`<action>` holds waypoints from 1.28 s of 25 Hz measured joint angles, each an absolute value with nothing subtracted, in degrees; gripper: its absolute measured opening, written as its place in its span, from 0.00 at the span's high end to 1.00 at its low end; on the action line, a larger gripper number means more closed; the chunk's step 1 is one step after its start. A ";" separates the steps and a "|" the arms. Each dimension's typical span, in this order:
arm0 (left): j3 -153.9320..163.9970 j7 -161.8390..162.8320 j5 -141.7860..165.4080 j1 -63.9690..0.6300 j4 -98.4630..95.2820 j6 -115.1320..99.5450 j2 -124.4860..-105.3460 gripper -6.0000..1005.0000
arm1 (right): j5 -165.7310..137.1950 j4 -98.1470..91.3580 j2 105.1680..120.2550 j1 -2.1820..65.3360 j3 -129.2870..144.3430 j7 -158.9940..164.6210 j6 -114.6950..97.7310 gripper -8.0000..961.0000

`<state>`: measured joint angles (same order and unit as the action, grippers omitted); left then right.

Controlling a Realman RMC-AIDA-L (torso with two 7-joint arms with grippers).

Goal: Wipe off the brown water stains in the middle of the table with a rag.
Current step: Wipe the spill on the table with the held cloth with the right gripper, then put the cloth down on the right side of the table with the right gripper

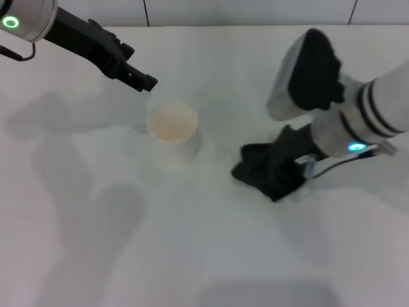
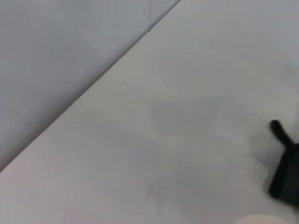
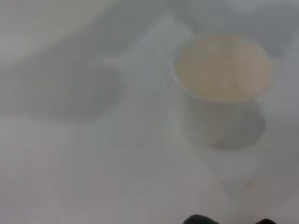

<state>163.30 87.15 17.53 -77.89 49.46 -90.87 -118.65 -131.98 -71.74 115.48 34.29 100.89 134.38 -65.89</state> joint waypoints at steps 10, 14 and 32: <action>163.30 86.92 17.58 -77.92 49.39 -90.77 -118.69 0.12 | -137.04 -71.19 115.25 31.21 84.70 134.58 -71.29 0.79; 163.30 86.94 17.58 -78.03 49.11 -90.29 -118.72 0.12 | -139.74 -70.59 115.03 30.62 80.36 134.40 -71.80 0.79; 163.30 87.20 18.38 -78.63 48.95 -89.56 -118.92 0.12 | -145.59 -69.05 115.05 31.81 69.14 134.86 -77.98 0.77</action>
